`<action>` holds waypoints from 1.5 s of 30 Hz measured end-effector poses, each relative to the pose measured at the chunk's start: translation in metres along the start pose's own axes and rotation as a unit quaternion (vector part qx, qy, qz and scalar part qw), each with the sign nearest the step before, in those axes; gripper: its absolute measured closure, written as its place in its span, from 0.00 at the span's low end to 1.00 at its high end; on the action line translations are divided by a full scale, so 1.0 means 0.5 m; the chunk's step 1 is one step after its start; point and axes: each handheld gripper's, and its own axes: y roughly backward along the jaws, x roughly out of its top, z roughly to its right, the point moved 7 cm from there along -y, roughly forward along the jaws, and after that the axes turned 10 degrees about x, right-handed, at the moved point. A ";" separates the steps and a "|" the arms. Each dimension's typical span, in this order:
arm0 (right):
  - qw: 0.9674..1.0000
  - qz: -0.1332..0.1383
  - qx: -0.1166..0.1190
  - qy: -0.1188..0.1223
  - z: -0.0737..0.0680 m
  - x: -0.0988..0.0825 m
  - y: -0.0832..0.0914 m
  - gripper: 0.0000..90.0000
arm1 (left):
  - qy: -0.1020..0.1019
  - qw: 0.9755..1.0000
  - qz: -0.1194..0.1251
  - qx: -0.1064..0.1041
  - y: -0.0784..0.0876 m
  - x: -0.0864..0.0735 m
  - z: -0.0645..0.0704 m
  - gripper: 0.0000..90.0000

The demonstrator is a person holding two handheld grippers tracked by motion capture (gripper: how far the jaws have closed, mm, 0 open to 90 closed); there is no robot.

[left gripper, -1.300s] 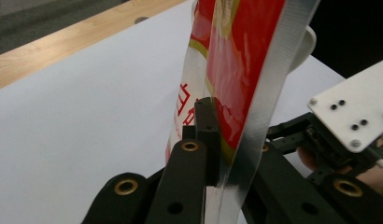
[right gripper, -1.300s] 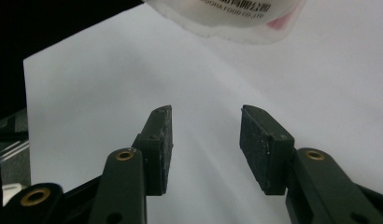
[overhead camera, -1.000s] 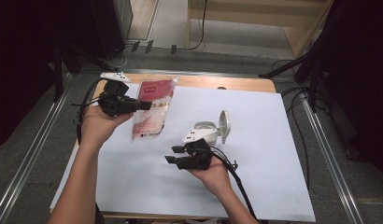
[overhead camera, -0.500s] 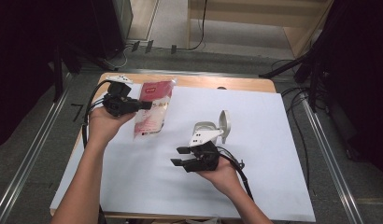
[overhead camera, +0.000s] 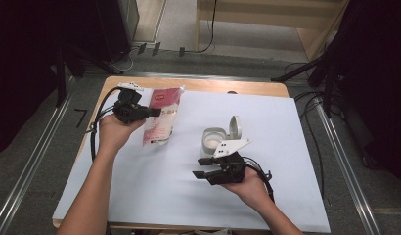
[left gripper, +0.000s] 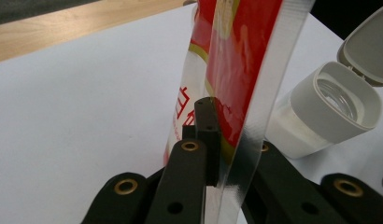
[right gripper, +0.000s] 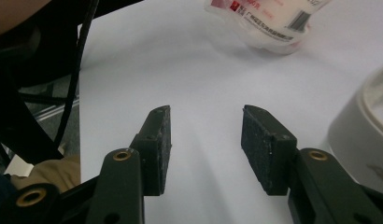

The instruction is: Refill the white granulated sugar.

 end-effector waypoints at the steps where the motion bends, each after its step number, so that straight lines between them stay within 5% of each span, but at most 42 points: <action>1: 1.000 0.002 -0.002 -0.001 0.001 -0.002 0.004 0.59 | 0.003 1.000 0.004 -0.004 -0.001 -0.001 0.000 1.00; 4: 1.000 0.003 -0.005 -0.004 0.003 -0.011 0.017 0.59 | 0.007 1.000 0.002 -0.021 0.000 -0.004 0.002 1.00; 16: 1.000 0.016 -0.020 -0.015 0.011 -0.039 0.060 0.59 | -0.015 1.000 0.010 -0.016 0.018 -0.033 -0.006 0.99; 24: 0.999 0.027 -0.039 -0.020 0.022 -0.037 0.086 0.60 | -0.004 1.000 0.009 -0.029 0.034 -0.059 -0.015 0.97; 35: 0.999 0.015 -0.044 -0.017 0.028 -0.042 0.078 0.59 | -0.014 0.999 0.007 -0.046 0.049 -0.076 -0.019 0.93; 45: 0.999 0.007 -0.044 -0.019 0.029 -0.043 0.074 0.59 | -0.011 0.998 0.018 -0.067 0.069 -0.081 -0.025 0.79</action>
